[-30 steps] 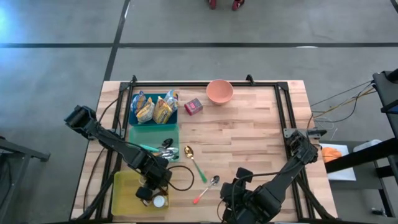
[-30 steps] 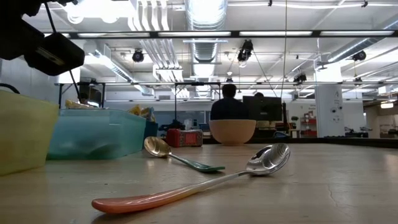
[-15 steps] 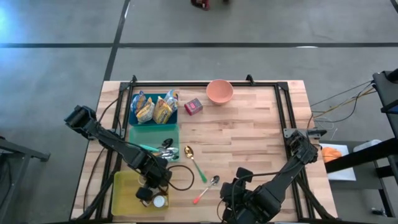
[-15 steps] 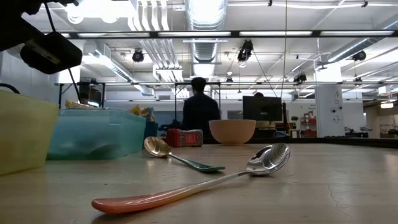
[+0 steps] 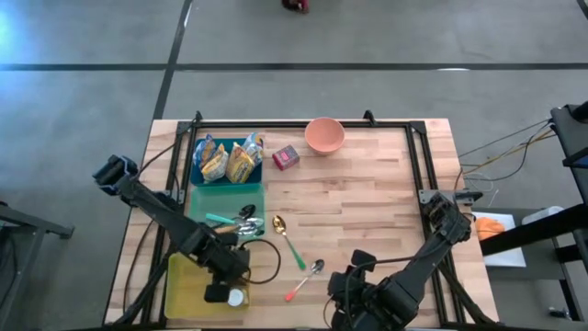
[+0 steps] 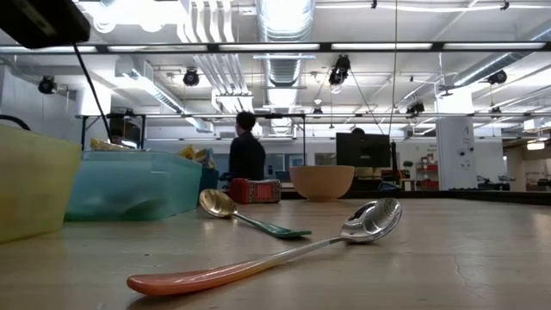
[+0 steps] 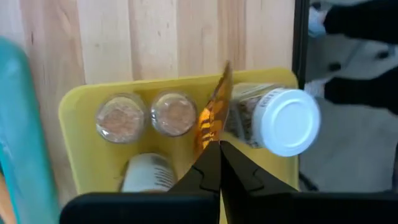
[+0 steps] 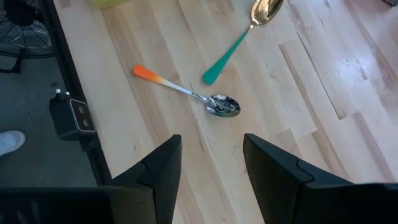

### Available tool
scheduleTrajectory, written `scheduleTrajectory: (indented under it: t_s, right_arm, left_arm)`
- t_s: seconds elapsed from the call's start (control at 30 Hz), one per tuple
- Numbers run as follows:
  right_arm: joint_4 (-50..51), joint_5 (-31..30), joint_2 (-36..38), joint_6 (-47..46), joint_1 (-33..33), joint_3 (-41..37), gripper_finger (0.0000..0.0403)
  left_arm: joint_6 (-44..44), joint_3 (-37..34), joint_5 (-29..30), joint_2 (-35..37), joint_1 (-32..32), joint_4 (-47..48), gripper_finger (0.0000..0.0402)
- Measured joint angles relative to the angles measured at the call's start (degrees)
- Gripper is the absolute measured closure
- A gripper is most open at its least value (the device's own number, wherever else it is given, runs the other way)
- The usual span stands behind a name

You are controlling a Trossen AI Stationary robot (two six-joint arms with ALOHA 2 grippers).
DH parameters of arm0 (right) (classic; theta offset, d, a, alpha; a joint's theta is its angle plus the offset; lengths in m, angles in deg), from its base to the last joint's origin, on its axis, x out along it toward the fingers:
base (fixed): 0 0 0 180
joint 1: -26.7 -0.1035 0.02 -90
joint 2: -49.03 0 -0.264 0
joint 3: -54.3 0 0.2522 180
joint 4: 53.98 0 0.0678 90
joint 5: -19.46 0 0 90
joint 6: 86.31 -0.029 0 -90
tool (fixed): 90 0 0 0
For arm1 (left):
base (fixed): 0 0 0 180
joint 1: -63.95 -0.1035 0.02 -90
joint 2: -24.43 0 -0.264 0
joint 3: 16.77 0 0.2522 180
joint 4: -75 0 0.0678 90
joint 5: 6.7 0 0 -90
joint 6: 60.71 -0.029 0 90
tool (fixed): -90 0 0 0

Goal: Pick & Place Food Item
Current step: Put the orange spice pack into the yellow bin

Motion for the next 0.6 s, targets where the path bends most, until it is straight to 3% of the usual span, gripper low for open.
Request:
scheduleTrajectory:
  t_s: [0.37, 0.6]
  right_arm:
    - [0.2, 0.0, 0.0, -1.5, -0.4, 0.0, 0.0233]
    - [0.2, 0.0, 0.0, -1.5, -0.4, 0.0, 0.0233]
  left_arm:
    - [20.2, 0.4, 8.1, 0.2, 8.0, 0.6, 0.0401]
    - [32.7, 0.5, 17.7, 0.5, 13.4, 1.3, 0.0401]
